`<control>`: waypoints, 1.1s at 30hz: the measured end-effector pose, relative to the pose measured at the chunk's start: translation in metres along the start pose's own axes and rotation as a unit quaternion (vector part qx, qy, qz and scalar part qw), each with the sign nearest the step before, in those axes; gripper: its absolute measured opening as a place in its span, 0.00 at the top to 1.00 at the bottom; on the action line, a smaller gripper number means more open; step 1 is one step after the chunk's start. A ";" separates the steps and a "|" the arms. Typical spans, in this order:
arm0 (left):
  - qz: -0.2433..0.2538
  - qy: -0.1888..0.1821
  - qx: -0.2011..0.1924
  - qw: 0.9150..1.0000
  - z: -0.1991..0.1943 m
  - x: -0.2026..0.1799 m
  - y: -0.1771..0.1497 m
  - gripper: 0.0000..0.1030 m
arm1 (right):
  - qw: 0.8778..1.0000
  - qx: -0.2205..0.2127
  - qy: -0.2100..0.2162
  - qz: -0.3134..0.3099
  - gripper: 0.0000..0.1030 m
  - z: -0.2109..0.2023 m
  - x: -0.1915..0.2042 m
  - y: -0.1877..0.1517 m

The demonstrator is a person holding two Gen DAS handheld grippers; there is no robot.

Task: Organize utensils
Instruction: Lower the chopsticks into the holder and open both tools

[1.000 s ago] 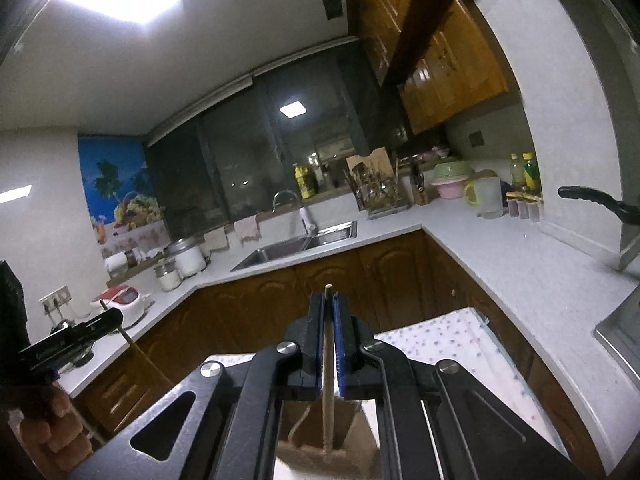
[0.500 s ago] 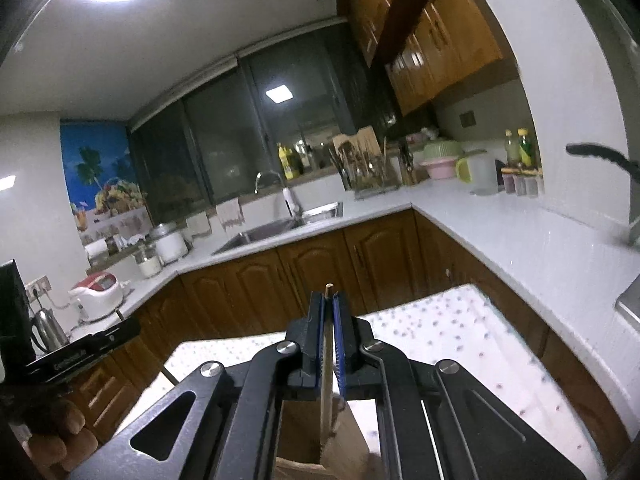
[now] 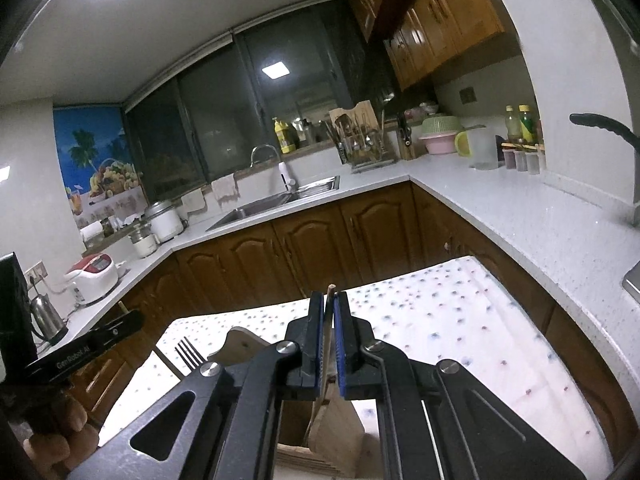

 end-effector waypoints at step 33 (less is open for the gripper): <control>-0.028 0.027 0.045 0.998 -0.114 0.062 -0.109 0.22 | 0.998 -0.014 0.036 0.051 0.06 -0.139 0.024 -0.067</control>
Point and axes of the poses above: each gripper's, at about its wrist camera, not at the fingertips, and z roughly the way its jaws point, x to its left, y to its top, the point moved 5 cm from there along z, roughly the way its jaws point, and after that the axes turned 11 degrees about y, right-handed, at the moved point
